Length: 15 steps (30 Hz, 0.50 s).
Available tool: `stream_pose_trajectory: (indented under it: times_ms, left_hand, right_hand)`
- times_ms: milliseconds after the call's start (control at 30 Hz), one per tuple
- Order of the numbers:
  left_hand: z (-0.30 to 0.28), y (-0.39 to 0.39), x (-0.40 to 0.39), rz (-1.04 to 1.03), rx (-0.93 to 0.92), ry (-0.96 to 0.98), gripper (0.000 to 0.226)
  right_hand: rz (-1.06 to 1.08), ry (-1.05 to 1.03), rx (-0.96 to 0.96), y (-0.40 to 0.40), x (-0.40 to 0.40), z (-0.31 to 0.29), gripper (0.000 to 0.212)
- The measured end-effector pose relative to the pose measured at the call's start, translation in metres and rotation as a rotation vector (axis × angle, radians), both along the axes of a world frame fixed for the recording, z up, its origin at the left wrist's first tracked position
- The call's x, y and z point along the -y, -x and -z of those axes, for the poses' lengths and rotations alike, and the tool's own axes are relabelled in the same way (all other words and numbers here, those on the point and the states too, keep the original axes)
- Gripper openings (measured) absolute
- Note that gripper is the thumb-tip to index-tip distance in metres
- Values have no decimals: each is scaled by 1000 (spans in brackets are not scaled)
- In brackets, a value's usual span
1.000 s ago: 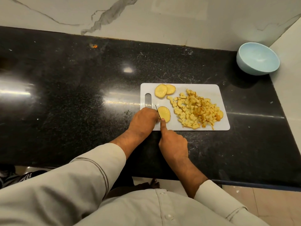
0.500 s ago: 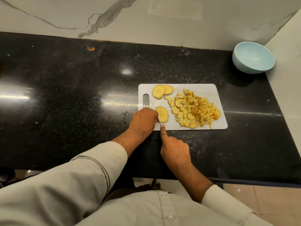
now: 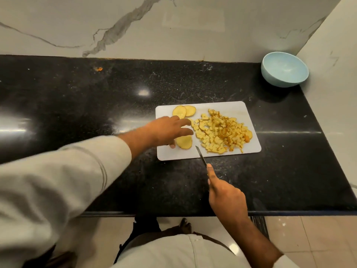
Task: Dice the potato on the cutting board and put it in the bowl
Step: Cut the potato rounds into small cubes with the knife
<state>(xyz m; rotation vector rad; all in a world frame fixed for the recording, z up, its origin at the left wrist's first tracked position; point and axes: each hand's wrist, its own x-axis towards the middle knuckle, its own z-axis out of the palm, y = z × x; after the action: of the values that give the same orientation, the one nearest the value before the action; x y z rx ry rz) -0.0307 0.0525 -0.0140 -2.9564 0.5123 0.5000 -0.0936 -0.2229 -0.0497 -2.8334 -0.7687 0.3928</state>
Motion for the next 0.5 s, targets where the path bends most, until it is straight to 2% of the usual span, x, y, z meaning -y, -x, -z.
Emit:
stream_pose_trajectory:
  times_ms: [100, 333, 500]
  left_hand:
    - [-9, -23, -8, 135, -103, -28, 75]
    - [-6, -45, -4, 221, -241, -7, 61]
    - [-7, -42, -1, 151, -275, 39, 61]
  right_hand:
    - [14, 10, 4, -2, -1, 2, 57]
    - [25, -23, 11, -8, -11, 1, 55]
    - [47, -39, 13, -16, -14, 0, 54]
